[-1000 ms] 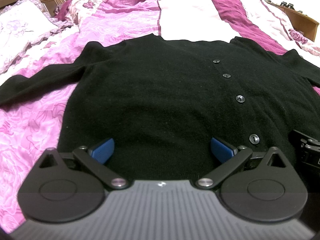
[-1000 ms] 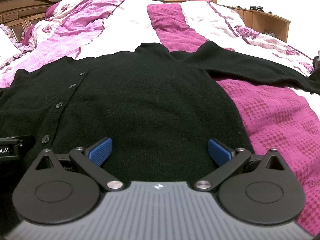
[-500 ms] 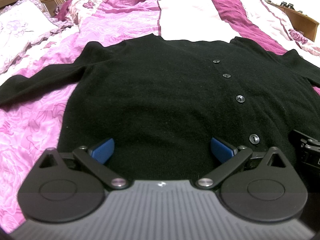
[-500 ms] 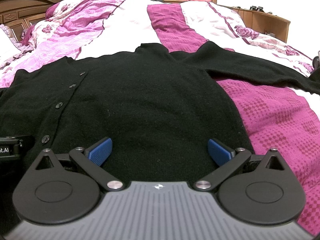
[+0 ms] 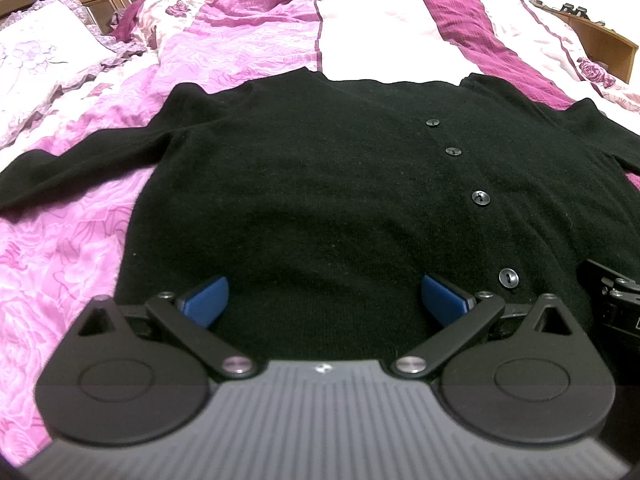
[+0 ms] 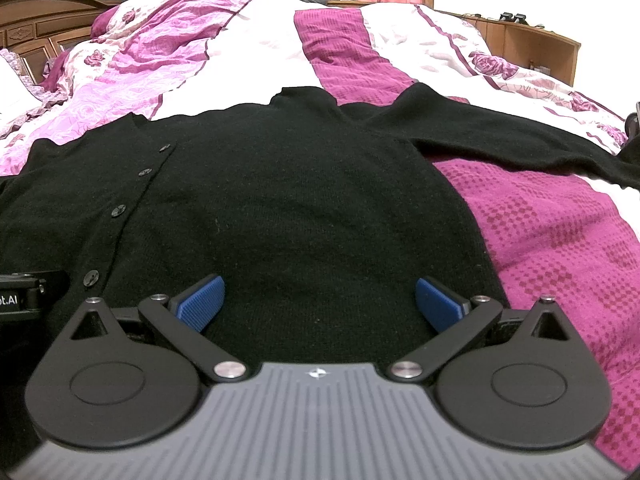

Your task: Fold small clothes

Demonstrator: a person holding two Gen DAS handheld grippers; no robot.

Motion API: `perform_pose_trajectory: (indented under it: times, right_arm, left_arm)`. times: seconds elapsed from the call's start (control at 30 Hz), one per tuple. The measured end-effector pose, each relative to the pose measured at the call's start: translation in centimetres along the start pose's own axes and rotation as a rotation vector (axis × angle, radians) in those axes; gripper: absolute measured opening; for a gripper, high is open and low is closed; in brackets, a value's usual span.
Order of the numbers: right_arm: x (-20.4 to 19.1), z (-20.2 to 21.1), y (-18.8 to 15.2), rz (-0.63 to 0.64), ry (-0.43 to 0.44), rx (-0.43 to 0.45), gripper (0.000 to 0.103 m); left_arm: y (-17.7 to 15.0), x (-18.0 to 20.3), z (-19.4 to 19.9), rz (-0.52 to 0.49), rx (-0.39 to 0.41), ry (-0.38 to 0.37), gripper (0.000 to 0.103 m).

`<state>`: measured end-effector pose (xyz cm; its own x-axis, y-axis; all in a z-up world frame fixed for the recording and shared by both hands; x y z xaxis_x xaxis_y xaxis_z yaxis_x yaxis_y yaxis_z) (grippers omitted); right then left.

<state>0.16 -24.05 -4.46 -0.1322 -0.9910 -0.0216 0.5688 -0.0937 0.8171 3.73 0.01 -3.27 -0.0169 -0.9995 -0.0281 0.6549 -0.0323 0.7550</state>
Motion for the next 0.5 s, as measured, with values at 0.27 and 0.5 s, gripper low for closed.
perform_pose_trajectory:
  times: [0.27, 0.5]
  right_arm:
    - [-0.04, 0.06, 0.01, 0.002, -0.002, 0.002, 0.103]
    - [-0.11, 0.15, -0.08, 0.001, -0.001, 0.003, 0.103]
  left_arm:
    - [-0.01, -0.01, 0.00, 0.000, 0.001, 0.000, 0.103]
    - [0.00, 0.00, 0.00, -0.001, 0.001, 0.000, 0.103]
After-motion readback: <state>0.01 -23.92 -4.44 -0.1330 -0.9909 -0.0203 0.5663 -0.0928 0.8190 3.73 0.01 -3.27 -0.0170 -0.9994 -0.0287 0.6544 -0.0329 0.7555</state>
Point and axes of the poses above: each gripper's, at about its wrist camera, not at the fingertips, and z roughly against the way its jaws point, x to its right, y to its top, the point moved 5 cm from there along -z, roughly the way its jaws point
